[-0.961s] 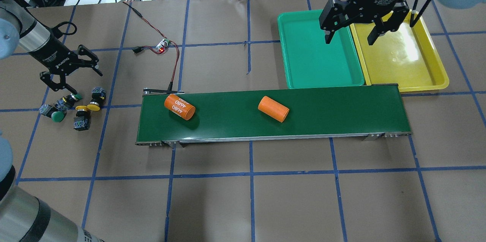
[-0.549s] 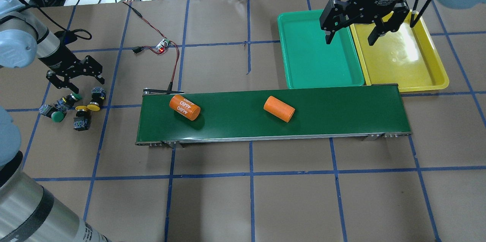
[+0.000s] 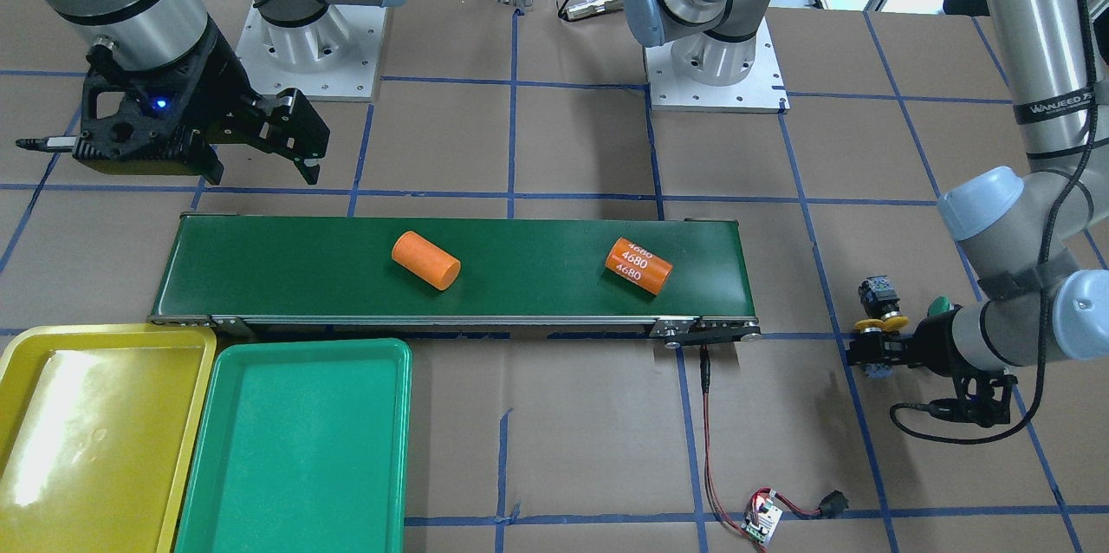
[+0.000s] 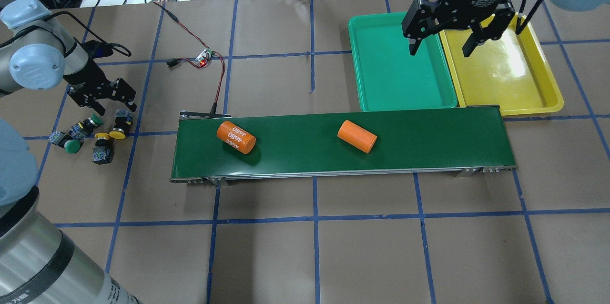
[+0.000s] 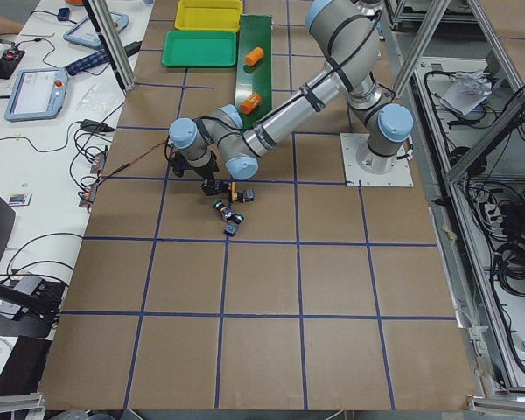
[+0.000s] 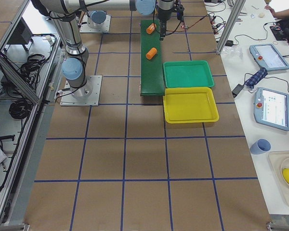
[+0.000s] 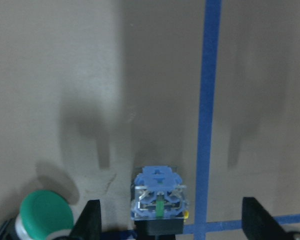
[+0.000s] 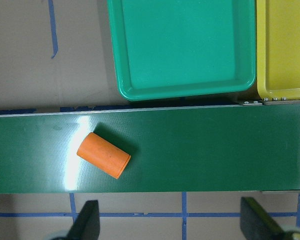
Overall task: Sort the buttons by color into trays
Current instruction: 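Reach the left gripper to the buttons and grasp a yellow-capped button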
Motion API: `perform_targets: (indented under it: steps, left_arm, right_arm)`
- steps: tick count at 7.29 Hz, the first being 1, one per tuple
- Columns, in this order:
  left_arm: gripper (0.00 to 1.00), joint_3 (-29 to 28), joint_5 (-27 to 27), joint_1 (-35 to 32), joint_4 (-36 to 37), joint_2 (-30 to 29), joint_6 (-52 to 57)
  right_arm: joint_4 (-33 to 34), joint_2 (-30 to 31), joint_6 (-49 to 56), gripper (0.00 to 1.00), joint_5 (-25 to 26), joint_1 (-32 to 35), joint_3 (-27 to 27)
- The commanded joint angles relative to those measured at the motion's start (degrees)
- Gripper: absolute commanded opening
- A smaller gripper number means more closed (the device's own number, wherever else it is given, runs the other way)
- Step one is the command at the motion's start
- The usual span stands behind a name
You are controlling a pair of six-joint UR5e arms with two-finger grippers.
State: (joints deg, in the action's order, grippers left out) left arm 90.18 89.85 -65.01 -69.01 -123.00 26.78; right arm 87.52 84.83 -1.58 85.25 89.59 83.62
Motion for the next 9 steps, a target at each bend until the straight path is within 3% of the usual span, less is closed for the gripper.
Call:
perform_targets:
  steps: [1, 3, 4, 5, 6, 7, 9]
  left_arm:
    - [0.86, 0.61, 0.85, -0.2, 2.2, -0.66, 0.64]
    - [0.78, 0.7, 1.38, -0.11, 2.47, -1.19, 0.38]
    - [0.59, 0.7, 1.38, -0.2, 2.47, -1.19, 0.46]
    - [0.27, 0.7, 1.38, -0.2, 2.47, -1.11, 0.38]
    - [0.09, 0.7, 1.38, -0.2, 2.47, -0.84, 0.2]
    - [0.04, 0.62, 1.38, -0.2, 2.39, -0.23, 0.11]
    - [0.03, -0.43, 1.21, -0.9, -1.02, 1.87, -7.22]
  right_arm:
    - [0.1, -0.11, 0.0, 1.0, 0.0, 0.06, -0.04]
    - [0.1, 0.07, -0.18, 1.0, -0.08, 0.06, -0.04]
    - [0.19, 0.16, -0.18, 1.0, -0.08, 0.14, -0.04]
    - [0.19, 0.07, -0.18, 1.0, -0.08, 0.14, -0.04]
    - [0.37, -0.02, -0.27, 1.0, -0.08, 0.14, -0.04]
    - [0.28, 0.07, -0.27, 1.0, -0.08, 0.14, -0.04]
    - [0.28, -0.11, -0.27, 1.0, -0.08, 0.06, -0.04]
